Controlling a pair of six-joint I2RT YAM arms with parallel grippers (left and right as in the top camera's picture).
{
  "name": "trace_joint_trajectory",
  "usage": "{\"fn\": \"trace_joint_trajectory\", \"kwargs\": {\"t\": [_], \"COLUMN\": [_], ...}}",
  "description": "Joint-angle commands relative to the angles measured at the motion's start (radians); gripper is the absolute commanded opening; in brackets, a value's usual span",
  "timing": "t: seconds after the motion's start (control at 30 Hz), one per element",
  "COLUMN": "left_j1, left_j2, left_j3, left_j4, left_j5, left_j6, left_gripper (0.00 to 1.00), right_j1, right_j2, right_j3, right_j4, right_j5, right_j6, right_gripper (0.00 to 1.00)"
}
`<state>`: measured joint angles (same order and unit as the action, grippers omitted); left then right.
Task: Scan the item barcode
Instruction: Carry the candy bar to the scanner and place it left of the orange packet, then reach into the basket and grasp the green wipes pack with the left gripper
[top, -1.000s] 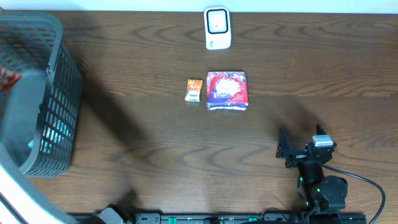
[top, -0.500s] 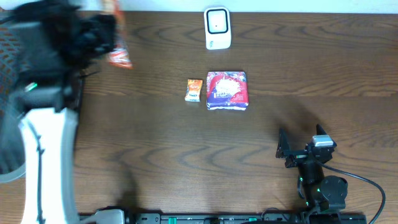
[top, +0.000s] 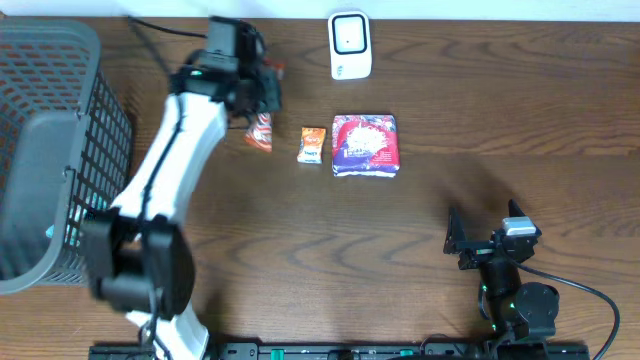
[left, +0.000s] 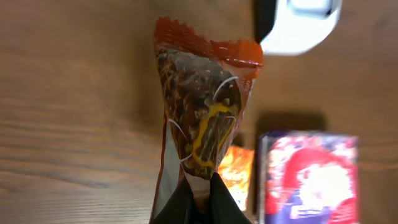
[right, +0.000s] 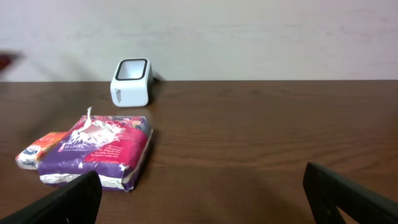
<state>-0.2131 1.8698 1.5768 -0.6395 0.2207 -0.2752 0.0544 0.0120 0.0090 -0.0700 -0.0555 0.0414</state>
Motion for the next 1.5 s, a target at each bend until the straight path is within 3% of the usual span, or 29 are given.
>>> {"fn": "trace_joint_trajectory", "kwargs": {"t": [0.0, 0.13, 0.2, 0.27, 0.33, 0.6, 0.67, 0.77, 0.8, 1.0, 1.07, 1.13, 1.17, 1.33, 1.47], "left_j1": [-0.024, -0.027, -0.027, -0.027, -0.029, -0.004, 0.024, 0.072, 0.092, 0.285, 0.373, 0.47, 0.563, 0.774, 0.834], "left_j2": [0.069, 0.117, 0.126, 0.126, 0.126, 0.022, -0.045, -0.151, -0.191, -0.404, -0.443, -0.465, -0.467, -0.394, -0.314], "left_j3": [0.011, 0.011, 0.011, 0.011, 0.011, 0.047, 0.076, 0.1, 0.101, 0.101, 0.101, 0.1, 0.1, 0.073, 0.069], "left_j4": [-0.003, -0.003, -0.003, -0.003, -0.003, -0.006, -0.006, -0.007, -0.006, -0.007, -0.007, -0.016, -0.048, -0.17, -0.2], "left_j5": [-0.028, -0.028, -0.028, -0.027, -0.027, -0.037, -0.073, -0.163, -0.198, -0.403, -0.418, -0.417, -0.417, -0.416, -0.358], "left_j6": [0.02, 0.02, 0.02, 0.02, 0.02, 0.027, 0.048, 0.069, 0.082, 0.107, 0.096, 0.021, -0.076, -0.344, -0.41], "left_gripper": [0.08, 0.08, 0.16, 0.17, 0.26, 0.29, 0.36, 0.7, 0.75, 0.76, 0.87, 0.98, 1.0, 0.98, 0.98], "right_j1": [-0.002, -0.002, -0.002, -0.002, -0.002, -0.002, -0.002, -0.002, -0.002, -0.002, -0.002, -0.002, -0.002, -0.002, -0.002], "right_j2": [-0.006, -0.006, -0.006, -0.006, -0.006, -0.006, -0.006, -0.006, -0.006, -0.006, -0.006, -0.006, -0.006, -0.006, -0.006], "right_j3": [-0.003, -0.003, -0.003, -0.003, -0.003, -0.003, -0.003, -0.003, -0.003, -0.003, -0.003, -0.003, -0.003, -0.003, -0.003], "right_j4": [-0.002, -0.002, -0.002, -0.002, -0.002, -0.002, -0.002, -0.002, -0.002, -0.002, -0.002, -0.002, -0.002, -0.002, -0.002], "right_j5": [-0.003, -0.003, -0.003, -0.003, -0.003, -0.003, -0.003, -0.003, -0.003, -0.003, -0.003, -0.003, -0.003, -0.003, -0.003], "right_j6": [0.01, 0.01, 0.01, 0.01, 0.01, 0.01, 0.01, 0.01, 0.01, 0.01, 0.01, 0.01, 0.01, 0.01, 0.01], "right_gripper": [0.99, 0.99, 0.99, 0.99, 0.99, 0.99, 0.99, 0.99, 0.99, 0.99, 0.99, 0.99, 0.99, 0.99, 0.99]}}
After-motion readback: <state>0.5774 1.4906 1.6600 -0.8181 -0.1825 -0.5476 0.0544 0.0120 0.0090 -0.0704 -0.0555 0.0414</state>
